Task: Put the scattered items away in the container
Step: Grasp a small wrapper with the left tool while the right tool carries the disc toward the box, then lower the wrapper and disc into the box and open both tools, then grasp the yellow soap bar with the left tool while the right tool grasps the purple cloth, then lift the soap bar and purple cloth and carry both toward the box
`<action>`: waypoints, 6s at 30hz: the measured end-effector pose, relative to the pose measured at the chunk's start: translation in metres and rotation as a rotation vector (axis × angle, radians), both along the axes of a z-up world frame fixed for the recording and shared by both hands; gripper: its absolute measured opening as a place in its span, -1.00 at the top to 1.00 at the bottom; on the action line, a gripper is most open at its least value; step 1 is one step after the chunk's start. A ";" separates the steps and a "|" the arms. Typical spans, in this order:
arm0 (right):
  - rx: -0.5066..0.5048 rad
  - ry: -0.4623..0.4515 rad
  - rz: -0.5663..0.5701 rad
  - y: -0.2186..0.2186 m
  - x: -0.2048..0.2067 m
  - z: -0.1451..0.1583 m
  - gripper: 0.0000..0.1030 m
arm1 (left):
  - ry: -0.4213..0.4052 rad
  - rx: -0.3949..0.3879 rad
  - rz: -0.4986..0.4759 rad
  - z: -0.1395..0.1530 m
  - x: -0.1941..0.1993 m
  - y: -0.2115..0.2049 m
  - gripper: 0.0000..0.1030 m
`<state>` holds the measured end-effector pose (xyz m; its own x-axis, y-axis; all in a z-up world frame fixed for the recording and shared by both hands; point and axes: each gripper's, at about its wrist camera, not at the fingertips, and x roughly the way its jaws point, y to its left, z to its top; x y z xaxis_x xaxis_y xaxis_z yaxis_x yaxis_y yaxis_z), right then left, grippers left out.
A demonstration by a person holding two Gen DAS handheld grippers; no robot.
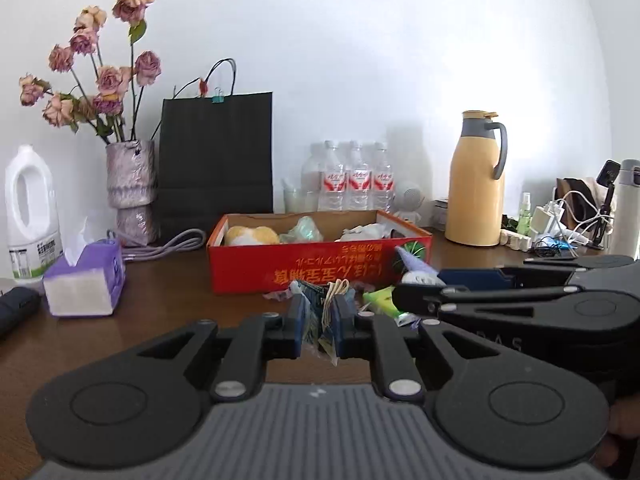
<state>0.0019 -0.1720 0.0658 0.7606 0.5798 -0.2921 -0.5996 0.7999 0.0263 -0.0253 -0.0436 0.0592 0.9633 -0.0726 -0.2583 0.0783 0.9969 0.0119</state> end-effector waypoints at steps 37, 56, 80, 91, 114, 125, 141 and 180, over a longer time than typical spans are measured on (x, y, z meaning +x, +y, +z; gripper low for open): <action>-0.235 0.665 -0.004 0.173 0.378 0.002 0.12 | 0.484 -0.175 -0.107 0.022 0.319 0.085 -0.37; -0.142 0.220 -0.230 0.038 0.251 0.047 -0.70 | 0.071 -0.020 0.148 0.062 0.229 0.045 -1.00; 0.025 0.337 -0.208 -0.057 0.018 -0.017 -0.74 | 0.197 -0.105 0.102 -0.006 -0.010 0.008 -1.00; -0.055 0.282 -0.227 -0.052 0.029 -0.015 -0.55 | 0.314 -0.101 0.090 -0.017 0.031 0.013 -0.57; -0.012 0.377 -0.219 -0.035 0.171 -0.038 0.55 | 0.446 0.022 -0.079 -0.036 0.178 -0.017 0.17; 0.015 0.337 -0.218 -0.044 0.163 -0.027 0.91 | 0.378 -0.047 -0.099 -0.012 0.155 -0.007 0.54; -0.176 0.397 0.102 -0.026 0.027 -0.021 0.59 | 0.457 -0.054 -0.013 -0.028 0.037 0.024 0.52; -0.370 -0.018 0.172 -0.022 0.205 0.112 0.93 | 0.205 -0.138 -0.143 0.079 0.191 0.059 0.59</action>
